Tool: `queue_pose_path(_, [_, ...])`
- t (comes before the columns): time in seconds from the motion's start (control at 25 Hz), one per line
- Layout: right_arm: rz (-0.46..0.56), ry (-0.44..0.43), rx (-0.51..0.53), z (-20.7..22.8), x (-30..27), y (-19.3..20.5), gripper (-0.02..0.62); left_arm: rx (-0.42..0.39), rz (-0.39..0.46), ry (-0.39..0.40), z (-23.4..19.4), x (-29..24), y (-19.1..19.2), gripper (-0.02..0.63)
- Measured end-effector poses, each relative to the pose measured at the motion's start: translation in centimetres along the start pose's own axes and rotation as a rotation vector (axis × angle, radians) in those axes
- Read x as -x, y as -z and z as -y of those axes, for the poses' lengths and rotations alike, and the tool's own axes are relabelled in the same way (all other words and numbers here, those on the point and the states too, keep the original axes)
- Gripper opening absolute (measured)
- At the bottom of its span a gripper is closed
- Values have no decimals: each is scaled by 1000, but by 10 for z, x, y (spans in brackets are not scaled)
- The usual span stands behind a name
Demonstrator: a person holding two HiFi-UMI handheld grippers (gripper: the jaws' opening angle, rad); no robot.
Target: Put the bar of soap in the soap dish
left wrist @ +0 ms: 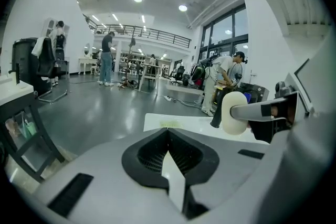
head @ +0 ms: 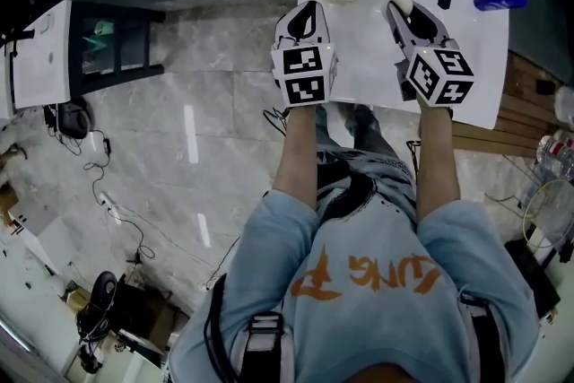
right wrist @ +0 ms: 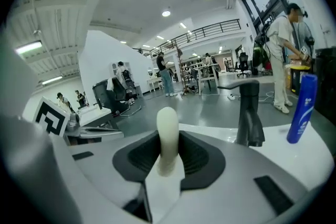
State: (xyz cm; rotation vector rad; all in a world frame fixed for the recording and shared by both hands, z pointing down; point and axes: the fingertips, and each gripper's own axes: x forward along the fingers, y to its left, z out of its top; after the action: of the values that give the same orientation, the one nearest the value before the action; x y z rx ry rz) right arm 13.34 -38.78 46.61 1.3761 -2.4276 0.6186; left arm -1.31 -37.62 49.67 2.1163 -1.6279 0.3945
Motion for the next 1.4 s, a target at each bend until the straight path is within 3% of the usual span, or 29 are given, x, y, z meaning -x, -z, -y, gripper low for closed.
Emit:
queue_pose_path(0.12, [6, -47, -92, -1, -10, 1, 123, 3, -13, 3, -6, -4, 1, 23])
queue_pose_path(0.44, [-65, -93, -115, -8, -45, 6, 123, -8, -25, 10, -17, -19, 0, 23])
queue_pose_path(0.6, [-130, -143, -188, -11, -62, 12, 124, -35, -30, 12, -19, -24, -3, 23])
queue_pose_path(0.76, [-201, -152, -162, -15, -83, 17, 123, -54, -32, 15, -21, -28, -6, 23])
queue_pose_path(1.4, [-396, -164, -223, -23, -146, 40, 123, -28, -32, -6, -51, -26, -5, 23])
